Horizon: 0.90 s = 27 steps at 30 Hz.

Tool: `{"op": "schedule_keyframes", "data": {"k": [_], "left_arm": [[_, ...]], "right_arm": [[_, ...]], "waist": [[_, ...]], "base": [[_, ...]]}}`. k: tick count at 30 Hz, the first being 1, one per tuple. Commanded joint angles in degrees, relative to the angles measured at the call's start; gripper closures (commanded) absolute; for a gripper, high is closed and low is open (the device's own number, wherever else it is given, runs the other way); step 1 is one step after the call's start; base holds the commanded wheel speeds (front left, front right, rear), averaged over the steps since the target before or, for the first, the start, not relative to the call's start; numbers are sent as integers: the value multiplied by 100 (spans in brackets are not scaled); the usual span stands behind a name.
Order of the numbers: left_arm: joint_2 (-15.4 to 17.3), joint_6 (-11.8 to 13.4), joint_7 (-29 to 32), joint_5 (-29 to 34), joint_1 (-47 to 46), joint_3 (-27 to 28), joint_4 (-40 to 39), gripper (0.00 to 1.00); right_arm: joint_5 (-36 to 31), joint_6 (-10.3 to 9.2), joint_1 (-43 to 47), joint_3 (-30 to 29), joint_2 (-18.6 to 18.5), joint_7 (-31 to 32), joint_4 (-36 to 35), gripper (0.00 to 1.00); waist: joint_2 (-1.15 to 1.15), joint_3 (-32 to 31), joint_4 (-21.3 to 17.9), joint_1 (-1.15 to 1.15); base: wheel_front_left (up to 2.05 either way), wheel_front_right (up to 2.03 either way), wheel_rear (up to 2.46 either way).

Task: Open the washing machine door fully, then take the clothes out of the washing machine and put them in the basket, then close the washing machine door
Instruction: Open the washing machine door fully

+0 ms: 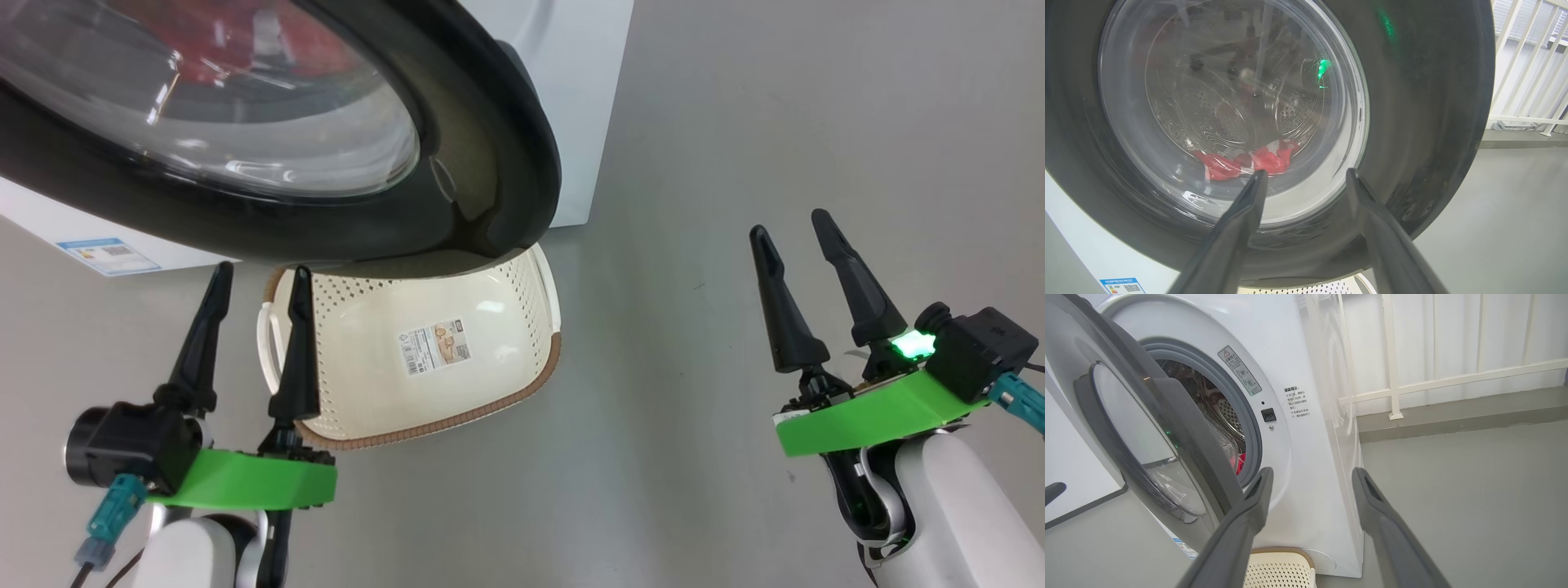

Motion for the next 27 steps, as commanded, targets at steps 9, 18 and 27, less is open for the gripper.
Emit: {"op": "schedule_keyframes", "data": {"k": [9,18,27], "left_arm": [[132,-49,-52,12,-72,122,-172,0],[132,-43,-52,-11,-169,4,-192,0],[132,10,-52,-221,-229,-158,-180,0]], "right_arm": [[674,37,-514,453,-81,-35,188,100],[1773,37,-1559,995,-230,-35,859,100],[4899,37,-2629,1619,-402,524,1101,100]], "waist": [[0,103,103,0],[0,309,349,0],[0,492,670,0]], "base": [[0,0,0],[0,0,0],[0,0,0]]}}
